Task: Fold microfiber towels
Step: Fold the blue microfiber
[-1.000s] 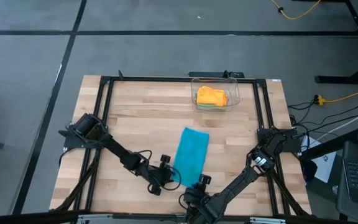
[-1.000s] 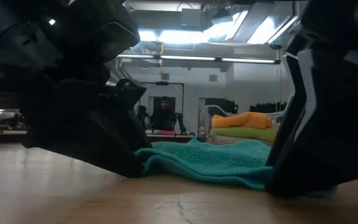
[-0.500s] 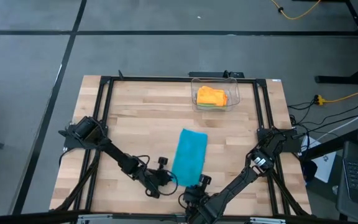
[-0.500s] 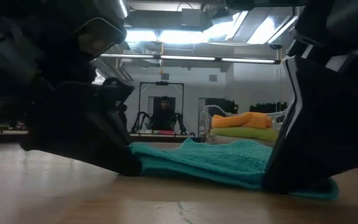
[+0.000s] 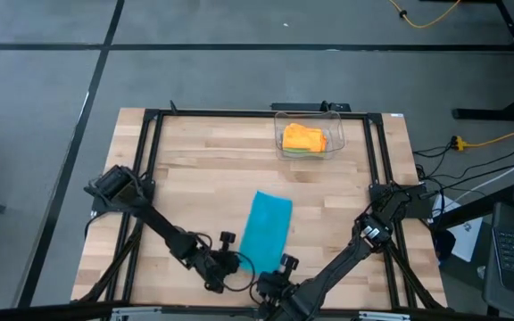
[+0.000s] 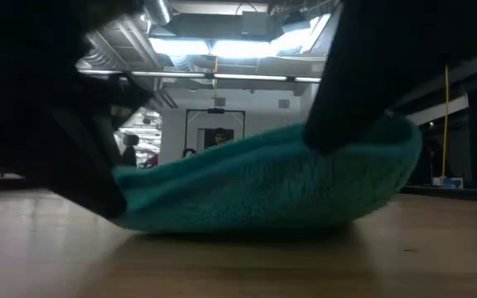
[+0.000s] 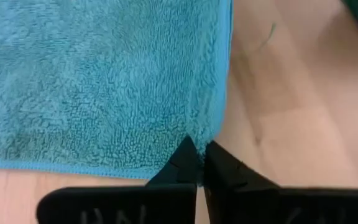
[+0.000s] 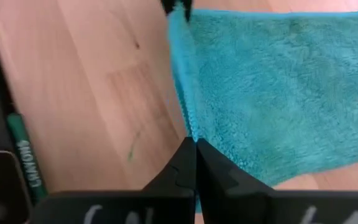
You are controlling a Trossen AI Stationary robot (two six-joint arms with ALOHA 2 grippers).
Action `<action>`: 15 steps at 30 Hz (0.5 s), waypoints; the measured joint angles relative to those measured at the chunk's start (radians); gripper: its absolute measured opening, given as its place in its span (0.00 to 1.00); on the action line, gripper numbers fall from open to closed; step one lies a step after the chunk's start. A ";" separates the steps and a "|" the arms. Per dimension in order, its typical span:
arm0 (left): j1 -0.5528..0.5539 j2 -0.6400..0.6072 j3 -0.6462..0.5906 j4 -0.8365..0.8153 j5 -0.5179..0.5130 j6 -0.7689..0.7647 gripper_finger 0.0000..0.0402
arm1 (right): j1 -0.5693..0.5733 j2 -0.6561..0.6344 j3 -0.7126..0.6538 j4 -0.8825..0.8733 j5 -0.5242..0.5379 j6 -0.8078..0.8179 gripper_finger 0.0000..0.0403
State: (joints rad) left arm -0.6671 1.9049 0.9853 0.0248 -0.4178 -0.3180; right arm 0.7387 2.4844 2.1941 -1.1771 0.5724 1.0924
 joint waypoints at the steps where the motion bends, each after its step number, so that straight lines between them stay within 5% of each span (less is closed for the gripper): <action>1: -0.008 0.000 0.017 -0.027 -0.002 -0.013 0.00 | 0.000 0.000 0.009 0.001 0.001 0.000 0.00; 15: -0.021 -0.003 0.213 -0.325 -0.166 0.040 0.00 | 0.002 -0.003 0.028 -0.063 0.089 0.000 0.00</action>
State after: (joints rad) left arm -0.6884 1.9015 1.1982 -0.3005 -0.5843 -0.2781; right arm 0.7406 2.4813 2.2219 -1.2397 0.6619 1.0923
